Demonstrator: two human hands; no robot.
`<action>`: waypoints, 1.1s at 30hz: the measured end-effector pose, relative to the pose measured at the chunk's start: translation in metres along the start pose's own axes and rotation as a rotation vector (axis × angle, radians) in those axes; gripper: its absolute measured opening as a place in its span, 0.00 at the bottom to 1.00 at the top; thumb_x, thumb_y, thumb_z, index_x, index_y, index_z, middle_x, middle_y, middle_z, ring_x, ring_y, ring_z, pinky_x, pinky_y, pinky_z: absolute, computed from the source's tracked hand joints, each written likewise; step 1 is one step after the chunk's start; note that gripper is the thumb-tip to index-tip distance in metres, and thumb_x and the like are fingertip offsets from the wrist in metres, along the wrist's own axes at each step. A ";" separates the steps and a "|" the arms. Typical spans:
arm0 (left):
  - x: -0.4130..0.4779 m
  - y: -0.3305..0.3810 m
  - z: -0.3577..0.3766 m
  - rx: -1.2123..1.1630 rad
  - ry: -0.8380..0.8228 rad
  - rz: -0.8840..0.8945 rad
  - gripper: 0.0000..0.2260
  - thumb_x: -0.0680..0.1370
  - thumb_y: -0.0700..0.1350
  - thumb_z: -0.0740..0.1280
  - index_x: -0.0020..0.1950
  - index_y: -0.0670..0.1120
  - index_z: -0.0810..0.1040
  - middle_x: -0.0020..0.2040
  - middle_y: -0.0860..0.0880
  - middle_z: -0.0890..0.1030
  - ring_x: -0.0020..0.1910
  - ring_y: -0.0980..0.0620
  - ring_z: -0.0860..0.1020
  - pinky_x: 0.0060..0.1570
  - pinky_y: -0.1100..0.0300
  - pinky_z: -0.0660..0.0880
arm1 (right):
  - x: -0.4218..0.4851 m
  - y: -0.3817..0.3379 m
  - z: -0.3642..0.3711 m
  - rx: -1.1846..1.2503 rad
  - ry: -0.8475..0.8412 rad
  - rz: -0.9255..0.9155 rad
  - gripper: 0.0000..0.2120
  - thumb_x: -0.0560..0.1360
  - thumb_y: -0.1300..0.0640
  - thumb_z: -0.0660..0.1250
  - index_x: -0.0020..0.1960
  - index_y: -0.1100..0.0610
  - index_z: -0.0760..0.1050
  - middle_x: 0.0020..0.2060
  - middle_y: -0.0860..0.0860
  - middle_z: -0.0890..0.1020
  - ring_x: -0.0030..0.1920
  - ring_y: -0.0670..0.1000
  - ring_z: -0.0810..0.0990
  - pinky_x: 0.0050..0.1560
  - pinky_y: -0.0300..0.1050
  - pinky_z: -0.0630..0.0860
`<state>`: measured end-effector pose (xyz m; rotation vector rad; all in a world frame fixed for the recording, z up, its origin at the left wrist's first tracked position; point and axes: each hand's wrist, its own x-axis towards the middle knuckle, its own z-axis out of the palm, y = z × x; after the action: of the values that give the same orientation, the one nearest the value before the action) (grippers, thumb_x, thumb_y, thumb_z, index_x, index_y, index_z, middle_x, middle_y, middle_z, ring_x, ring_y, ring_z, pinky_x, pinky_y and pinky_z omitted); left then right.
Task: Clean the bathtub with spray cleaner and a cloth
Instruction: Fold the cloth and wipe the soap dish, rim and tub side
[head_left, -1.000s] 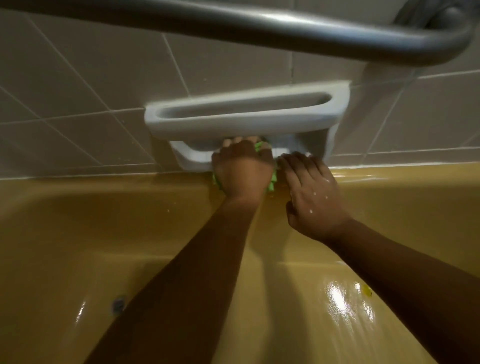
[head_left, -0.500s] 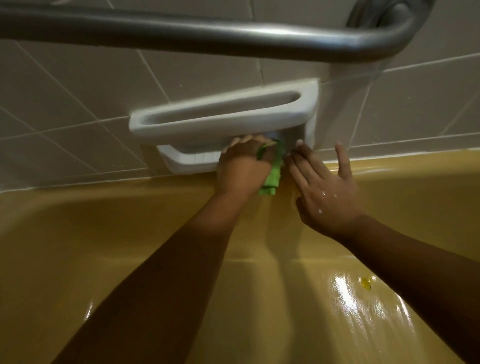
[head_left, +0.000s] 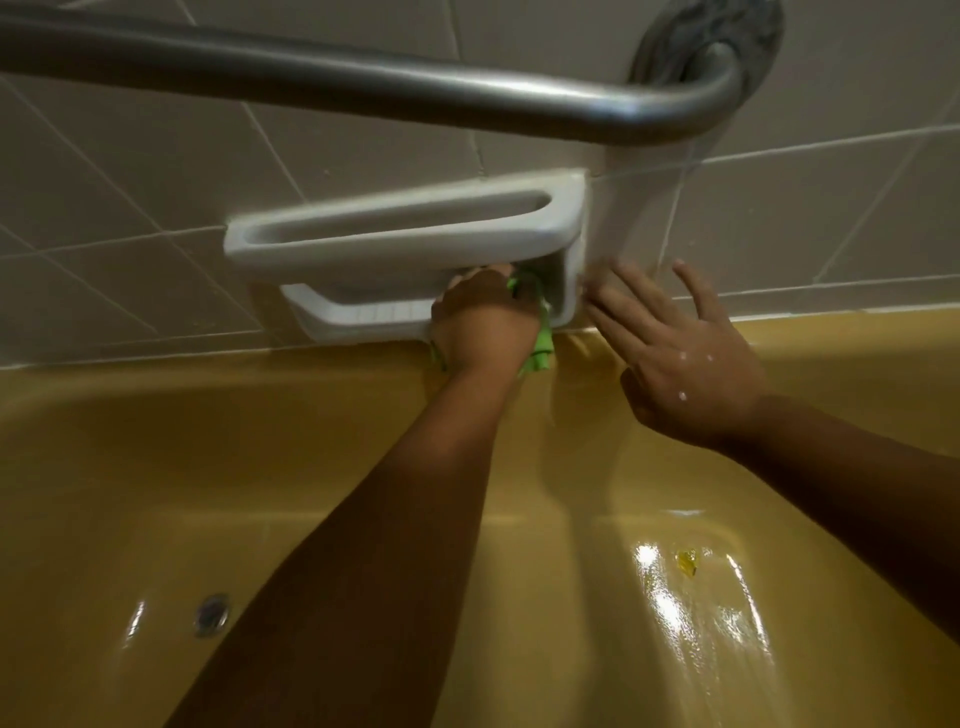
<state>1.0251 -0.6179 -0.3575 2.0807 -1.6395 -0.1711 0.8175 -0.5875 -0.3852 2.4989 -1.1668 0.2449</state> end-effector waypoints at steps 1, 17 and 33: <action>-0.002 0.005 -0.002 -0.008 -0.015 0.008 0.13 0.81 0.55 0.63 0.56 0.50 0.83 0.57 0.46 0.84 0.60 0.42 0.79 0.55 0.55 0.71 | 0.000 0.003 -0.003 0.037 0.009 0.032 0.32 0.77 0.55 0.58 0.81 0.60 0.64 0.81 0.59 0.62 0.83 0.60 0.56 0.77 0.71 0.55; -0.049 -0.058 -0.057 -1.142 -0.119 -0.271 0.08 0.82 0.38 0.67 0.51 0.50 0.82 0.49 0.51 0.86 0.48 0.55 0.83 0.52 0.54 0.79 | 0.129 -0.075 -0.088 0.260 0.218 0.059 0.19 0.86 0.44 0.53 0.64 0.53 0.77 0.54 0.55 0.83 0.50 0.59 0.81 0.51 0.52 0.72; 0.034 -0.137 -0.082 -1.384 0.737 -0.551 0.04 0.86 0.52 0.60 0.57 0.56 0.73 0.58 0.49 0.80 0.54 0.54 0.81 0.50 0.57 0.79 | 0.216 -0.141 -0.111 0.195 -0.021 -0.057 0.20 0.85 0.37 0.42 0.56 0.46 0.68 0.33 0.46 0.73 0.35 0.57 0.81 0.38 0.51 0.76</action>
<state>1.1871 -0.6037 -0.3395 1.1355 -0.2144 -0.4719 1.0645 -0.6116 -0.2531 2.7049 -1.1261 0.3319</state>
